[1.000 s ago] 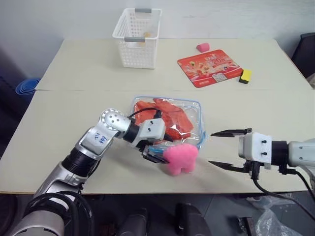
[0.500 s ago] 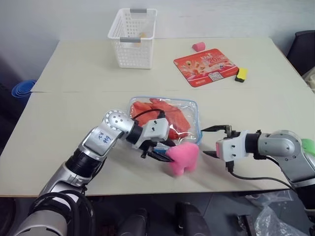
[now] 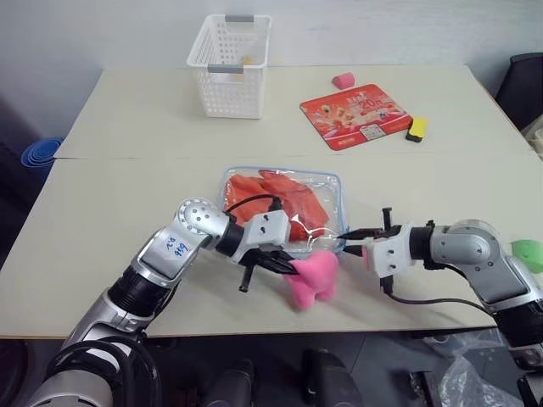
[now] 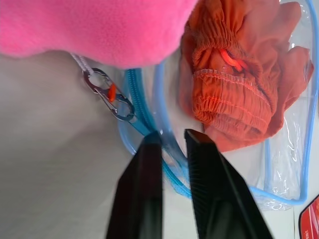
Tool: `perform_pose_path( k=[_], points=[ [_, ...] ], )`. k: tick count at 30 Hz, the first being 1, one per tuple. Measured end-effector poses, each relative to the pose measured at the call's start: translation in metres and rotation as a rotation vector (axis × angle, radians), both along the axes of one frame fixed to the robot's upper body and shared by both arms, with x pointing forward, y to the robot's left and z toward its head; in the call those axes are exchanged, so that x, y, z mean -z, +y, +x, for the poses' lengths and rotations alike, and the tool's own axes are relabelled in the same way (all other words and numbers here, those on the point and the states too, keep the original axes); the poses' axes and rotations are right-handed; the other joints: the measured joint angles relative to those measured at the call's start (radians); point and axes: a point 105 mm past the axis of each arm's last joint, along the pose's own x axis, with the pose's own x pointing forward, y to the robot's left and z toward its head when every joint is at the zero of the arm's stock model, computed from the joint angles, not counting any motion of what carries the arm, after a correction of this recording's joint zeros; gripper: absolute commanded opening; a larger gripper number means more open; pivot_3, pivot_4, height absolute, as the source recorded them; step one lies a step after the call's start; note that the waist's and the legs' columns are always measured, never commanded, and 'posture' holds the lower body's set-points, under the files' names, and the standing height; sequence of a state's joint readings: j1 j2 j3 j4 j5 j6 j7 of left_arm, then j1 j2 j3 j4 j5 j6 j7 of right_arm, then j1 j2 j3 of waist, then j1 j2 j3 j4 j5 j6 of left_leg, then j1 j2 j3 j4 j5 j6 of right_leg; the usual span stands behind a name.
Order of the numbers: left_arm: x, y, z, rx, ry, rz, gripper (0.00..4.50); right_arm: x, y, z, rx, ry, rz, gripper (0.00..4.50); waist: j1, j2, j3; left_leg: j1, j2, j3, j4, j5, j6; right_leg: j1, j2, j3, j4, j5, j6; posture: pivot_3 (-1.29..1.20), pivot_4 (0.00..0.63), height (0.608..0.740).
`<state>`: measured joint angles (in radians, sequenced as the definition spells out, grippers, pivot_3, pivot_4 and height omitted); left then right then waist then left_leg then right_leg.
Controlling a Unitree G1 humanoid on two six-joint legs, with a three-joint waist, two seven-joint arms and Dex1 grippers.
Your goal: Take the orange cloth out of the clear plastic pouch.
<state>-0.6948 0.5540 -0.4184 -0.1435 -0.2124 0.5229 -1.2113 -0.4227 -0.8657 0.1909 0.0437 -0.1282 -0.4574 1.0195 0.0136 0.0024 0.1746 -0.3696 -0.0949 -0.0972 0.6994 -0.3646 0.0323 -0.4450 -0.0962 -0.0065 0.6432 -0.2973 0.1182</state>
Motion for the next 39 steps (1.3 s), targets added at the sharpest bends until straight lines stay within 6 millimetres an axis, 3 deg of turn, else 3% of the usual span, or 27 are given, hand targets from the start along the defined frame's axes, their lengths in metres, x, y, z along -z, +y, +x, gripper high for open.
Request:
perform_pose_path(
  k=[7, 12, 21, 25, 29, 33, 38, 39],
  points=[
    [0.009, 0.016, 0.001, -0.071, 0.009, 0.015, 0.0, -0.001, 0.0, 0.0, -0.019, -0.012, -0.012, 0.02, -0.002, 0.0, 0.0, 0.0, 0.0, 0.0, 0.0, 0.0, 0.0, 0.0, 0.0, 0.0, 0.0, 0.0, 0.0, 0.0, 0.15, 0.74],
    [0.005, 0.05, 0.004, -0.199, 0.007, 0.016, 0.0, -0.004, -0.009, 0.003, -0.01, -0.025, -0.048, 0.02, -0.009, 0.0, 0.0, 0.0, 0.001, 0.0, 0.0, 0.0, 0.0, 0.0, 0.0, 0.0, 0.0, 0.0, 0.0, 0.0, 0.15, 0.74],
    [-0.004, 0.132, 0.012, -0.538, 0.021, 0.011, 0.0, -0.004, -0.02, 0.003, -0.021, -0.046, -0.071, 0.02, -0.014, 0.0, 0.0, 0.0, 0.001, 0.0, -0.001, 0.0, 0.0, 0.0, 0.0, 0.0, 0.0, 0.0, 0.0, 0.0, 0.15, 0.74],
    [-0.017, 0.192, 0.019, -0.761, 0.025, 0.005, 0.0, -0.005, -0.022, 0.001, -0.035, -0.053, -0.065, 0.02, -0.015, 0.0, 0.0, 0.0, 0.001, 0.0, -0.001, 0.0, -0.001, 0.0, 0.0, 0.0, -0.001, -0.001, -0.001, 0.0, 0.15, 0.74],
    [-0.028, 0.232, 0.028, -0.893, -0.05, 0.027, 0.0, -0.008, -0.02, -0.002, -0.057, -0.039, -0.037, 0.02, -0.014, 0.0, 0.0, 0.0, 0.0, -0.001, -0.001, 0.0, 0.0, 0.0, 0.0, -0.001, -0.001, -0.001, -0.001, 0.0, 0.15, 0.74],
    [-0.028, 0.246, 0.034, -0.949, -0.053, 0.017, 0.0, -0.008, -0.02, -0.005, -0.075, -0.029, -0.038, 0.02, -0.014, 0.0, 0.0, 0.0, 0.001, -0.001, -0.001, 0.0, 0.0, 0.0, 0.0, -0.001, 0.001, 0.0, -0.001, 0.0, 0.15, 0.74],
    [-0.032, 0.23, 0.031, -0.896, -0.053, -0.006, 0.0, -0.007, -0.021, -0.005, -0.076, -0.022, -0.044, 0.02, -0.016, 0.0, 0.0, 0.0, 0.001, -0.001, -0.001, 0.0, 0.0, 0.0, 0.0, -0.001, 0.001, 0.0, -0.001, 0.0, 0.15, 0.74],
    [-0.032, 0.228, 0.031, -0.895, -0.05, -0.007, 0.0, -0.006, -0.021, -0.005, -0.075, -0.018, -0.046, 0.22, -0.016, 0.0, 0.0, 0.0, 0.001, -0.001, -0.001, 0.0, 0.0, 0.0, 0.0, -0.001, 0.001, 0.0, -0.001, 0.0, 0.15, 0.74]
  ],
)
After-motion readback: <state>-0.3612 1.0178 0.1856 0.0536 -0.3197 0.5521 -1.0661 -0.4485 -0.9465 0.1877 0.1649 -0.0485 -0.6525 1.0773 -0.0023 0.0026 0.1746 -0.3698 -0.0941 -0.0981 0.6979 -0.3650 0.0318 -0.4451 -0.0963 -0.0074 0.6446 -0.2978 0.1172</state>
